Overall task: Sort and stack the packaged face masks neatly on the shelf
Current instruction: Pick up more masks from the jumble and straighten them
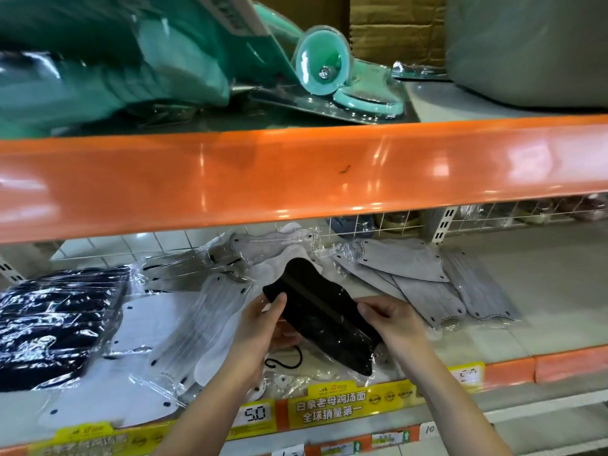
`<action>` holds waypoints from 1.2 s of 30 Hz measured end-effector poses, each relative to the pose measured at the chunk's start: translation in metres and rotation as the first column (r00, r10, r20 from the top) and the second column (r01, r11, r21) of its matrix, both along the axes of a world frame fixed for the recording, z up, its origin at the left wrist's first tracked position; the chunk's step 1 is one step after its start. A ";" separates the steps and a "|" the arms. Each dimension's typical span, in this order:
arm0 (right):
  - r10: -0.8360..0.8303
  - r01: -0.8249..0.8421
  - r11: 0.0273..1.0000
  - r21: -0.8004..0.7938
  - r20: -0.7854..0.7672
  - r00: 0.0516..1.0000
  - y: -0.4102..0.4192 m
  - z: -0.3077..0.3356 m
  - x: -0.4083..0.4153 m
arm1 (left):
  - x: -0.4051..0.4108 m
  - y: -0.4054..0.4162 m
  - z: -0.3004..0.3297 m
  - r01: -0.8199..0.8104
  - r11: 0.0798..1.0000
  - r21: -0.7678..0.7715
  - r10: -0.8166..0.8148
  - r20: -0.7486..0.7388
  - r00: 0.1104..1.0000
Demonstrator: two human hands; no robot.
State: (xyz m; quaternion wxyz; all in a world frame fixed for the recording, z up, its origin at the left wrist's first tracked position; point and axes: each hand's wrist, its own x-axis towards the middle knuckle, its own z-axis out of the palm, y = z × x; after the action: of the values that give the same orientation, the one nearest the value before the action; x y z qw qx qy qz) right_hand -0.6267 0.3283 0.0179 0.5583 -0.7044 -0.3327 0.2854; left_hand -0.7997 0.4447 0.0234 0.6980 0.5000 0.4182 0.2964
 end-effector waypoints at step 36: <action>0.124 -0.212 0.976 -0.056 0.939 0.322 0.166 -0.018 -0.243 | -0.231 0.102 0.002 0.533 0.042 0.845 0.533 -0.471 0.703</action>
State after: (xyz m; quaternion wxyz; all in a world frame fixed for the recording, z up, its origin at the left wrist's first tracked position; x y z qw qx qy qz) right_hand -0.8697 0.4944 -0.0001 0.2604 -0.6797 -0.6738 -0.1270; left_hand -1.0305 0.5466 0.0254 -0.0809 0.9026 0.3190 0.2776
